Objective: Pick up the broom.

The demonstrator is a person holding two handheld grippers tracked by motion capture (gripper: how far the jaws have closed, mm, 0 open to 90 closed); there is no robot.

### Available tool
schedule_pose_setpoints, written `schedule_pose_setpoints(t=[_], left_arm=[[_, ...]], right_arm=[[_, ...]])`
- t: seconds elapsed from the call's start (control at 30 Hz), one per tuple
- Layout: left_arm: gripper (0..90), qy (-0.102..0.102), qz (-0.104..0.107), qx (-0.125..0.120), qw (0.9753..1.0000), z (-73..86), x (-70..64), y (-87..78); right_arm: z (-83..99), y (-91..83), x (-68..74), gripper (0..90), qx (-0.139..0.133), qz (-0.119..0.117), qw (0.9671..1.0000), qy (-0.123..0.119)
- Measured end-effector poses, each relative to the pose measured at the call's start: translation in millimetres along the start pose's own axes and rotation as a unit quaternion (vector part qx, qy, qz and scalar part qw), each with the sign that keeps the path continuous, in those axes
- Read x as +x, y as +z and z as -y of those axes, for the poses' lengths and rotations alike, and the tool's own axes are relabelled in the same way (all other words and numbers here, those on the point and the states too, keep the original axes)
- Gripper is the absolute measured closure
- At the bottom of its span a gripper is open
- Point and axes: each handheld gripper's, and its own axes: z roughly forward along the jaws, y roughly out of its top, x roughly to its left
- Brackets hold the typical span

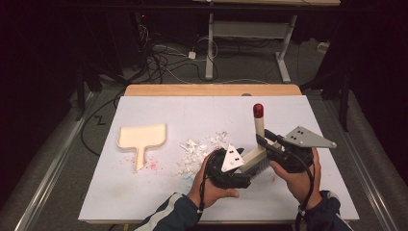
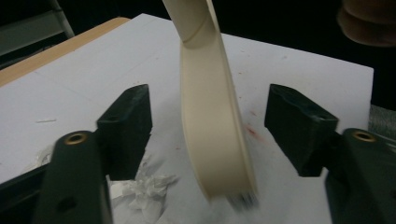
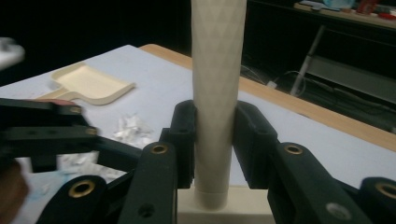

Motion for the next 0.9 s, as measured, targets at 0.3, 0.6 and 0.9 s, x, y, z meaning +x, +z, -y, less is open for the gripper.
schedule_pose_setpoints(t=[0.3,0.6,0.9], left_arm=[[59.7,-0.018,0.04,-0.015,0.9989,7.3,9.5,-9.5],[64.7,0.003,0.06,0.004,0.9982,14.3,18.9,-36.4],[64.7,0.044,0.102,0.048,0.9926,28.3,24.2,-59.2]], right_arm=[[-1.7,-2.6,26.6,71.4,-0.008,-0.027,0.9992,-0.028],[-1.3,-8.9,31.5,65.8,-0.033,-0.091,0.9943,-0.046],[13.2,-12.7,14.5,46.4,-0.003,-0.177,0.9781,-0.109]])
